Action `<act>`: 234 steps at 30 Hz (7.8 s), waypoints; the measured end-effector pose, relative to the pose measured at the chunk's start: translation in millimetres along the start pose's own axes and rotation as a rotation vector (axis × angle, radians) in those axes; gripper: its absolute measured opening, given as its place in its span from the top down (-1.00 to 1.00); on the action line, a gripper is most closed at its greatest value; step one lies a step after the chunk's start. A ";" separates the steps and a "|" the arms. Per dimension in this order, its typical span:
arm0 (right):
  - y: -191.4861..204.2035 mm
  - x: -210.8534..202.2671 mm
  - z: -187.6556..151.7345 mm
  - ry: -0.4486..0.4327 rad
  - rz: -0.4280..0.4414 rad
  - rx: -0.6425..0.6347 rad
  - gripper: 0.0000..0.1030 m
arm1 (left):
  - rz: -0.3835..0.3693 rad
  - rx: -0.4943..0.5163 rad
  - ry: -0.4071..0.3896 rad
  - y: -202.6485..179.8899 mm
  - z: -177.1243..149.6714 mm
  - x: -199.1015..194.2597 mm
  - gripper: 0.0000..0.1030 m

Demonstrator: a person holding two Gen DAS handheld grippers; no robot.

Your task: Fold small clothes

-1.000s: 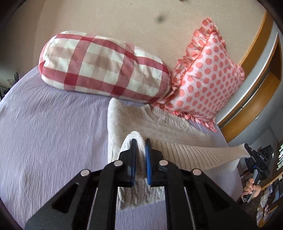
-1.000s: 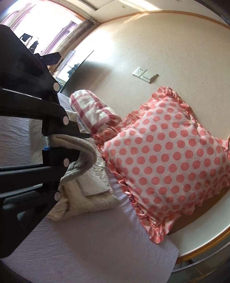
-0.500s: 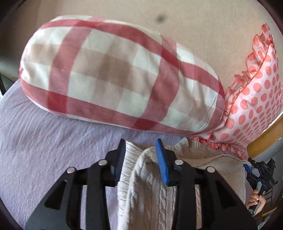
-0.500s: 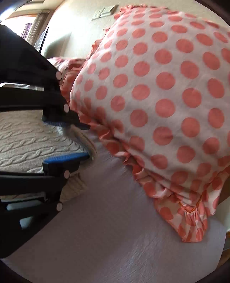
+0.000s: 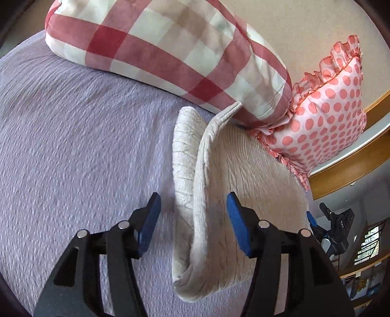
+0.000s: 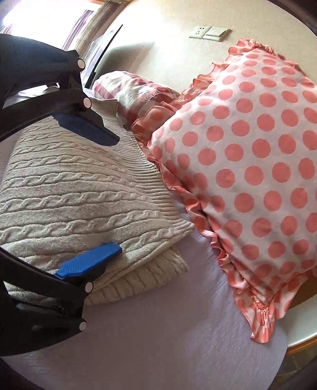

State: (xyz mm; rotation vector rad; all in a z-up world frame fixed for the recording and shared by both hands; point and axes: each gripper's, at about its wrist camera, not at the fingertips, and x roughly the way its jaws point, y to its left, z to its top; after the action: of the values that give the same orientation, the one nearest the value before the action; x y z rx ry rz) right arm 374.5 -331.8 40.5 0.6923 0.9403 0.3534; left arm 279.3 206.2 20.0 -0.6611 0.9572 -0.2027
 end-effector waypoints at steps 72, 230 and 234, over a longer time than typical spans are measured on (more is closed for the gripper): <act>-50.3 -33.6 6.8 0.200 -0.018 0.097 -0.43 | -0.237 0.082 0.279 -179.4 -53.8 146.5 -0.44; 126.7 -9.1 -211.7 0.252 -0.487 -0.594 -0.97 | 0.436 0.546 0.056 -86.2 -156.7 -7.3 -0.97; 126.6 -9.3 -211.8 0.252 -0.487 -0.594 -0.97 | 0.436 0.544 0.056 -85.8 -156.7 -7.5 -0.97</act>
State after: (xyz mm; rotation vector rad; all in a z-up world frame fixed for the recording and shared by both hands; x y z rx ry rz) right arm 195.1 -162.3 47.7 -0.1330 1.1349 0.2670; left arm 158.7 74.3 14.6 0.0579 1.0197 -0.0861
